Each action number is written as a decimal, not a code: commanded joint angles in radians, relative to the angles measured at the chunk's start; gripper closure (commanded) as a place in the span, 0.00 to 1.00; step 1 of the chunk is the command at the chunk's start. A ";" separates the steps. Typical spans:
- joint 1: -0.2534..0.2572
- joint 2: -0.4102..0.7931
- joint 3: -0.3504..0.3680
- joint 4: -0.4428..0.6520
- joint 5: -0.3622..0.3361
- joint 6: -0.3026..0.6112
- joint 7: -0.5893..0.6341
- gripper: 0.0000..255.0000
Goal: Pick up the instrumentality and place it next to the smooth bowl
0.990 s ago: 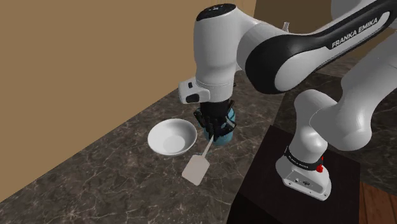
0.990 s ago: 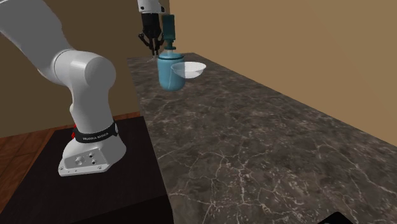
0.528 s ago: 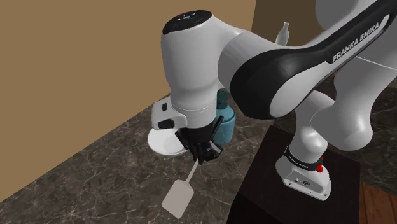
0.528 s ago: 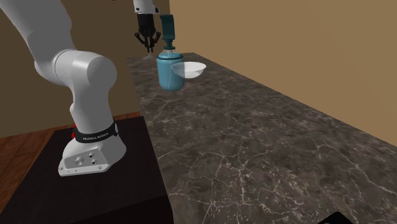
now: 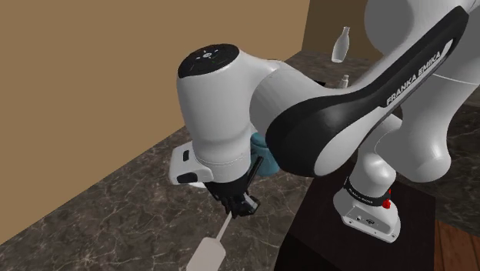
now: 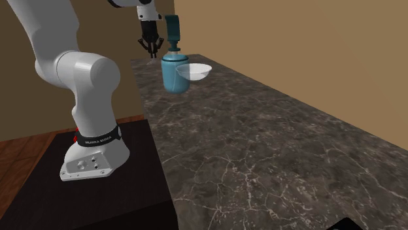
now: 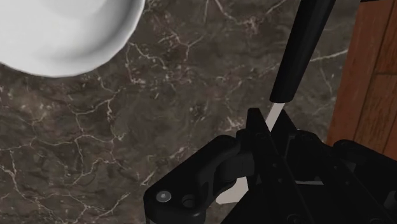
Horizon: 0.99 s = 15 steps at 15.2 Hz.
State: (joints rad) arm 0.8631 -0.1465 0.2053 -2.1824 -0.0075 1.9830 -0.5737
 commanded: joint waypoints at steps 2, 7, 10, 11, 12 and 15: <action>-0.001 0.013 0.000 -0.026 -0.003 0.039 0.002 1.00; -0.001 0.040 0.002 -0.067 -0.009 0.107 0.008 1.00; -0.001 0.059 0.004 -0.089 -0.014 0.148 0.013 1.00; -0.001 0.066 0.004 -0.096 -0.016 0.161 0.015 1.00; -0.001 0.073 0.004 -0.103 -0.018 0.175 0.017 1.00; -0.001 0.095 0.005 -0.122 -0.024 0.215 0.022 1.00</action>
State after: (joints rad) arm 0.8623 -0.0573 0.2106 -2.2978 -0.0297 2.1854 -0.5521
